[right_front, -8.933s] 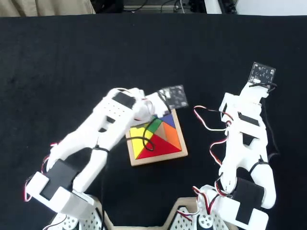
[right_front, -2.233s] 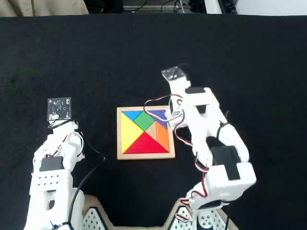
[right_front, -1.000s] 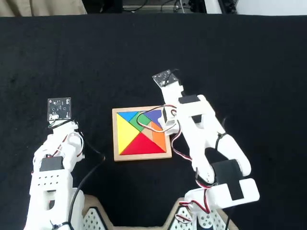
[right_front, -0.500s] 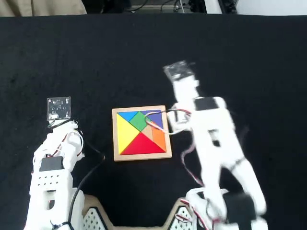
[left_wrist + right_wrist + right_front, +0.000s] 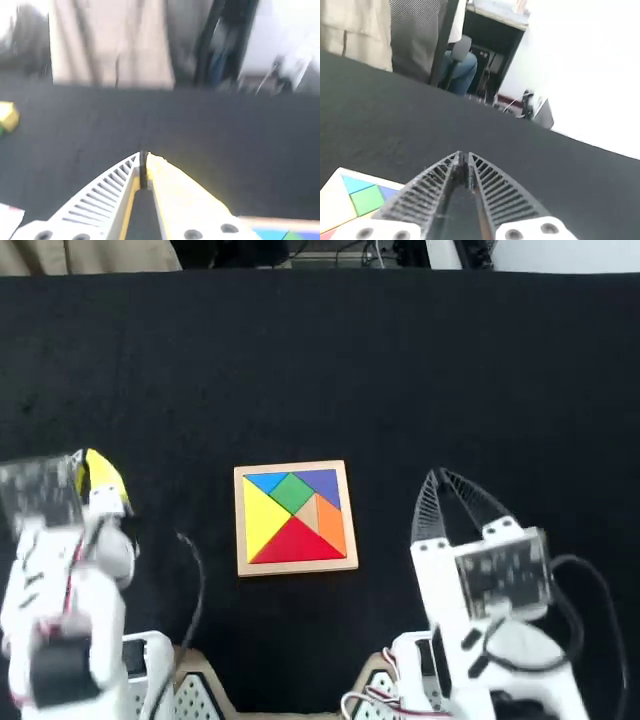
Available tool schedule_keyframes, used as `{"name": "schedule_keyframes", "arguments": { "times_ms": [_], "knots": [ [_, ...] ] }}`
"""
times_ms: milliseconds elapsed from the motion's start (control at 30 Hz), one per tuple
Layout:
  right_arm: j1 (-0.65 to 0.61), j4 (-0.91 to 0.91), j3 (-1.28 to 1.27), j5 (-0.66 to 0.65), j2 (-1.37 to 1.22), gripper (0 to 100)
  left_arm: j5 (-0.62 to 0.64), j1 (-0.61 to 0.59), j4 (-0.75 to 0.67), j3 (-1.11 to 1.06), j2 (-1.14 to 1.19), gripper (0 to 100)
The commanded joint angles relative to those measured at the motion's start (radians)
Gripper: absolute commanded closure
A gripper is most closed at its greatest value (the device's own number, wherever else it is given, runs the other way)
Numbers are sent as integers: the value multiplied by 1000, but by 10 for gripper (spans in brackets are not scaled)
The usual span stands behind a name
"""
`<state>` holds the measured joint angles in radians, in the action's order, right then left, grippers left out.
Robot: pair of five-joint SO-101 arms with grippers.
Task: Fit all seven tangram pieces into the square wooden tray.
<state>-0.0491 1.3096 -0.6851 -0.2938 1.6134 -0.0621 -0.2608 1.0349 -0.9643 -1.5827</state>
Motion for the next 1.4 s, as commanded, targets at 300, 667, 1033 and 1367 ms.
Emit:
{"name": "schedule_keyframes", "arguments": {
  "times_ms": [300,667,1033,1367],
  "knots": [
    [14,18,240,-12,272,982,6,76,114,387,-245,798],
    [147,44,303,121,263,987,91,64,305,412,-245,798],
    [361,-186,-117,150,262,987,89,64,72,-237,-245,798],
    [155,-457,-610,204,262,987,-8,64,-273,-716,-244,798]
  ]
}}
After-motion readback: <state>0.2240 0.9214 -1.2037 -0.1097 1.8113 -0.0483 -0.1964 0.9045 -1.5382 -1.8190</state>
